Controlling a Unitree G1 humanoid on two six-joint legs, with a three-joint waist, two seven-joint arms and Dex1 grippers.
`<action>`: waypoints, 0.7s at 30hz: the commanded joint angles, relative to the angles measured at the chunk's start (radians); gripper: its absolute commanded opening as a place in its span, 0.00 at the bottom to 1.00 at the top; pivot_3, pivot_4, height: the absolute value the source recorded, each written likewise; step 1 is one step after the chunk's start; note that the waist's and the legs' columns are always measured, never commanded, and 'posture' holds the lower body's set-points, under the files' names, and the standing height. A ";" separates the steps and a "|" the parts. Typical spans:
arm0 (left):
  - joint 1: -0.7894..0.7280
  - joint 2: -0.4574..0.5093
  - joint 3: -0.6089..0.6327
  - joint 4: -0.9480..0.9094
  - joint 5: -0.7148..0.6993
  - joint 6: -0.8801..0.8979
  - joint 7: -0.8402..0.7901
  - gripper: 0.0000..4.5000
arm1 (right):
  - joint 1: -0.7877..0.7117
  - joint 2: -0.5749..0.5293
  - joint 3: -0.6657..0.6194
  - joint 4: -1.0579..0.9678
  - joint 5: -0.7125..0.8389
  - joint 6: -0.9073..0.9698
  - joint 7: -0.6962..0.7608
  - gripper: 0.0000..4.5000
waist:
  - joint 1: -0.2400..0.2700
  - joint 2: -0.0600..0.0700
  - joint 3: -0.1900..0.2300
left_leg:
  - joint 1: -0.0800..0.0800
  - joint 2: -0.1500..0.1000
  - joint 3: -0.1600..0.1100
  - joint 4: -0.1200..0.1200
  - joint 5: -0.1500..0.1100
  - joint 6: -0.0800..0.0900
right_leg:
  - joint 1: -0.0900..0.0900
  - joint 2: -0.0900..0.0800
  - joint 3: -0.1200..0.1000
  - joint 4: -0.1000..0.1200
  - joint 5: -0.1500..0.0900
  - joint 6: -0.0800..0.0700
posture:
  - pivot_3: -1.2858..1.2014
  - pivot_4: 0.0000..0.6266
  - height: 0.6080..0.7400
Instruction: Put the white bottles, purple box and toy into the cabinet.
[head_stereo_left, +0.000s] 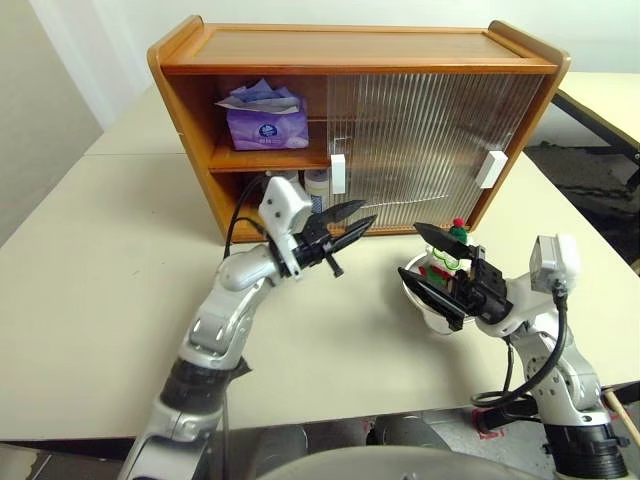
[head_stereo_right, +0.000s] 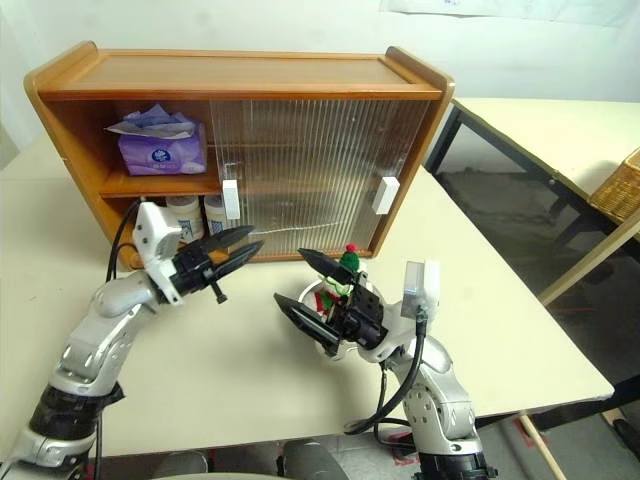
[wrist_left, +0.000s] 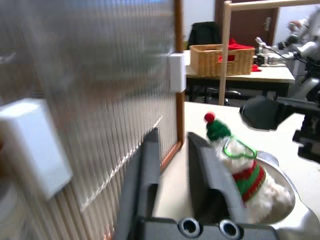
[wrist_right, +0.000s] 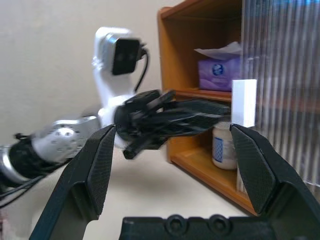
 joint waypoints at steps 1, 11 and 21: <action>-0.033 -0.003 -0.053 0.065 0.087 -0.026 0.022 0.01 | -0.014 -0.015 -0.003 -0.022 0.014 0.028 -0.012 1.00 | -0.001 0.000 0.000 | 0.000 0.000 0.000 0.000 0.000 0.000 | 0.000 0.000 0.000 0.000 0.000 0.000 | 0.47 0.00 1.00; -0.081 -0.036 -0.073 0.096 0.255 -0.027 0.176 0.01 | -0.023 -0.015 0.003 -0.025 0.017 0.048 -0.012 1.00 | -0.012 0.000 0.000 | -0.001 0.000 0.000 0.000 -0.001 0.001 | 0.000 0.000 0.000 -0.001 0.000 0.008 | 0.47 0.00 1.00; -0.078 -0.048 -0.025 0.092 0.289 0.032 0.290 0.01 | -0.033 -0.020 0.019 -0.039 0.022 0.080 -0.011 1.00 | -0.014 0.000 0.000 | -0.001 0.000 0.000 0.000 -0.001 0.002 | 0.000 0.000 0.000 -0.001 0.001 0.005 | 0.47 0.00 1.00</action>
